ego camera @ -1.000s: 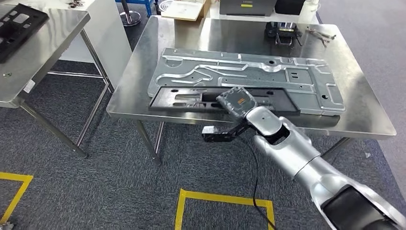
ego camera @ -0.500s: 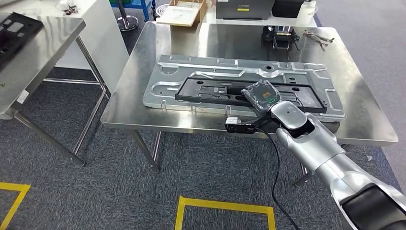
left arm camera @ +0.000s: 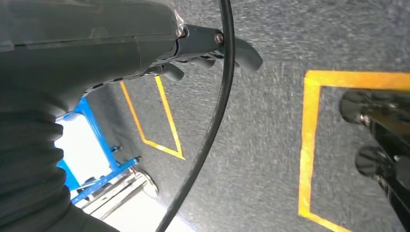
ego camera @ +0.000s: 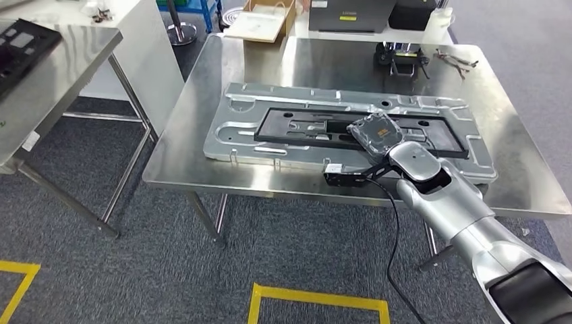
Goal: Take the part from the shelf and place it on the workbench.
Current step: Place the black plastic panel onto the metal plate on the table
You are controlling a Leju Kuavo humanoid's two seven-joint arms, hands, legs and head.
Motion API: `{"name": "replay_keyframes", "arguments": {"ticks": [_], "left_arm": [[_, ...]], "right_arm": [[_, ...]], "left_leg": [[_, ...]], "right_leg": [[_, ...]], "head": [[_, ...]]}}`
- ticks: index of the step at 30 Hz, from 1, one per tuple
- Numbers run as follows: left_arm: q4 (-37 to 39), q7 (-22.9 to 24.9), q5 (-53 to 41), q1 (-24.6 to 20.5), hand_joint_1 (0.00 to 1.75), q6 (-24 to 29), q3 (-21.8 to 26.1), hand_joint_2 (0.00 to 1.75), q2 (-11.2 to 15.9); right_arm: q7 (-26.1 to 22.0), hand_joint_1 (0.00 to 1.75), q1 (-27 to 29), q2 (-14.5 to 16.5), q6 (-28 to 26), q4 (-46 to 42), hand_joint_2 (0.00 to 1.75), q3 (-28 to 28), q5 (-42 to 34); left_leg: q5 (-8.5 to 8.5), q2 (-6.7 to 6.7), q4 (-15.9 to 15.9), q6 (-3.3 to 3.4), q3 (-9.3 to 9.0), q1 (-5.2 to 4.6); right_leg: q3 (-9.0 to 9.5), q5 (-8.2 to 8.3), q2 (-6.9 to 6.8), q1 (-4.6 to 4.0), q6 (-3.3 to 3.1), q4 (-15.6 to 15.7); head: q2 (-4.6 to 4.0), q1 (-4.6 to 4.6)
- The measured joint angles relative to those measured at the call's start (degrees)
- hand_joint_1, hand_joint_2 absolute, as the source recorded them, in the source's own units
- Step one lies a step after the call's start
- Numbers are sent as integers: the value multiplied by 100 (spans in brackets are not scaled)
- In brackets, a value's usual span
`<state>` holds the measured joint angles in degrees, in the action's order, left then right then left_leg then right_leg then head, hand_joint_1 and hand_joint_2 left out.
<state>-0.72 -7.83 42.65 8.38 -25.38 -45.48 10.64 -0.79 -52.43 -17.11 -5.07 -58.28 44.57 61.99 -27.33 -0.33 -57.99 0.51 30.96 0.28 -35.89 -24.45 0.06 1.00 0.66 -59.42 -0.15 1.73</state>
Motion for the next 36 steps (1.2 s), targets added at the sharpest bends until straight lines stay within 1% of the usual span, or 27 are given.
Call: {"name": "replay_keyframes", "arguments": {"ticks": [3,4,5,6,8,9,10,11,12,13,14,15,17,19,20,22,23,24,25,26,28,29,30,31,34,35,36], "left_arm": [[2,1,-78,3,0,-16,91,175,0],[2,-1,-98,2,0,-20,120,175,0],[2,-3,-112,0,0,-22,144,175,0],[2,-2,-122,0,0,-23,163,175,0],[2,4,-135,1,0,-27,206,175,-3],[2,8,-144,1,0,-31,228,175,-5],[2,7,-157,1,0,-34,246,175,-7],[2,7,-169,1,0,-37,262,175,-8],[2,7,-180,2,0,-38,274,175,-7],[2,7,-187,3,0,-38,284,175,-1],[3,7,-193,4,0,-39,293,175,3],[4,7,-197,4,0,-39,303,175,9],[7,14,-209,6,0,-39,333,175,16],[9,22,-244,11,0,-39,376,175,17],[10,24,-273,9,0,-40,397,175,15],[11,-38,-308,-7,0,18,433,175,14],[11,-207,-242,-36,0,202,457,175,8],[4,-484,-109,-101,0,588,501,175,-25],[-27,-798,61,-207,0,1222,566,175,-85],[-82,-1075,217,-341,0,1984,640,175,-163],[-231,-1262,354,-587,0,3356,756,175,-309],[-287,-1253,367,-667,0,3695,786,175,-353],[-324,-1247,377,-725,0,3835,806,175,-386],[-350,-1251,387,-767,0,3831,820,175,-417],[-403,-1282,421,-879,0,3682,839,175,-475],[-412,-1294,441,-916,0,3654,846,175,-481],[-419,-1304,462,-947,0,3633,853,175,-481]], "right_arm": [[-23,168,-15,-22,-12,26,175,-5,-22],[-30,168,-23,-26,-14,32,175,-8,-28],[-36,168,-31,-29,-15,35,175,-9,-32],[-41,168,-37,-30,-14,36,175,-10,-35],[-42,168,-38,-31,-8,43,175,-11,-40],[-43,168,-33,-31,-6,51,175,-11,-41],[-44,168,-28,-31,-4,61,175,-11,-42],[-46,168,-26,-31,-4,71,175,-11,-43],[-47,168,-29,-31,-4,78,175,-11,-44],[-48,168,-35,-31,-4,82,175,-11,-49],[-48,168,-46,-31,-4,87,175,-11,-53],[-48,168,-55,-31,-3,94,175,-11,-57],[-56,168,-67,-31,-1,114,175,-11,-60],[-87,168,-75,-30,-8,132,175,-12,-68],[-110,168,-90,-28,-14,141,175,-13,-75],[-131,168,-129,-25,-31,174,175,-13,-84],[-97,168,-126,-35,-42,190,175,-13,-70],[-17,168,-78,-92,-24,147,175,-20,-52],[97,168,23,-222,57,-18,175,-51,-33],[218,168,162,-405,191,-275,175,-115,-16],[387,168,437,-793,527,-909,175,-341,18],[433,168,519,-905,638,-1155,175,-468,57],[469,168,583,-974,704,-1359,175,-572,110],[499,168,641,-1019,736,-1520,175,-642,163],[538,168,831,-1100,773,-1868,175,-745,358],[538,168,874,-1099,778,-1937,175,-761,437],[539,168,903,-1086,782,-1988,175,-772,514]], "left_leg": [[-61,7,-20,-90,-20,10],[-127,10,-125,-119,14,18],[-238,12,-342,-148,112,26],[-387,13,-688,-171,286,33],[-639,13,-1458,-197,739,39],[-643,13,-1674,-197,902,39],[-534,13,-1673,-186,962,38],[-316,12,-1445,-161,911,34],[-47,12,-1069,-123,781,26],[158,11,-692,-79,627,8],[286,12,-368,-38,485,-12],[320,15,-186,-8,403,-31],[273,18,-79,24,355,-54],[290,24,20,61,295,-19],[300,27,80,89,250,0],[292,32,143,136,177,10],[273,36,143,154,156,10],[250,27,139,163,134,10],[225,-5,133,170,108,12],[196,-56,121,170,81,15],[112,-162,76,141,26,16],[60,-178,41,109,8,5],[13,-167,22,75,3,-6],[-25,-137,16,41,2,-15],[-121,-47,3,-56,-50,-16],[-191,-30,-110,-92,-24,-11],[-309,-20,-344,-130,80,-5]], "right_leg": [[26,-59,19,-11,-106,23],[50,-73,19,-3,-147,34],[79,-88,16,7,-185,45],[104,-108,13,7,-214,50],[140,-151,15,-7,-246,49],[164,-175,18,-16,-250,49],[198,-201,22,-25,-250,48],[245,-233,25,-34,-245,47],[298,-268,27,-42,-238,47],[346,-303,26,-52,-225,50],[377,-332,29,-61,-205,51],[388,-350,29,-65,-182,55],[386,-361,30,-62,-123,77],[402,-395,24,-64,-63,75],[364,-458,22,-66,-40,-30],[72,-701,18,-61,-4,-594],[-157,-837,19,-56,9,-974],[-366,-900,17,-48,25,-1283],[-493,-850,15,-35,40,-1411],[-513,-687,12,-19,53,-1323],[-291,-186,-15,3,61,-638],[-162,-28,-35,-11,50,-295],[-75,48,-45,-25,23,-66],[-38,34,-38,-44,-12,25],[6,-21,35,-50,-125,67],[35,-38,42,-39,-162,83],[68,-55,45,-26,-196,95]], "head": [[0,1],[0,2],[0,2],[0,1],[0,1],[0,2],[0,2],[0,2],[0,2],[0,1],[0,1],[0,1],[0,1],[0,1],[0,1],[0,0],[0,0],[0,0],[0,1],[0,-1],[0,-1],[0,-2],[0,-1],[0,-1],[0,0],[0,0],[0,0]]}}
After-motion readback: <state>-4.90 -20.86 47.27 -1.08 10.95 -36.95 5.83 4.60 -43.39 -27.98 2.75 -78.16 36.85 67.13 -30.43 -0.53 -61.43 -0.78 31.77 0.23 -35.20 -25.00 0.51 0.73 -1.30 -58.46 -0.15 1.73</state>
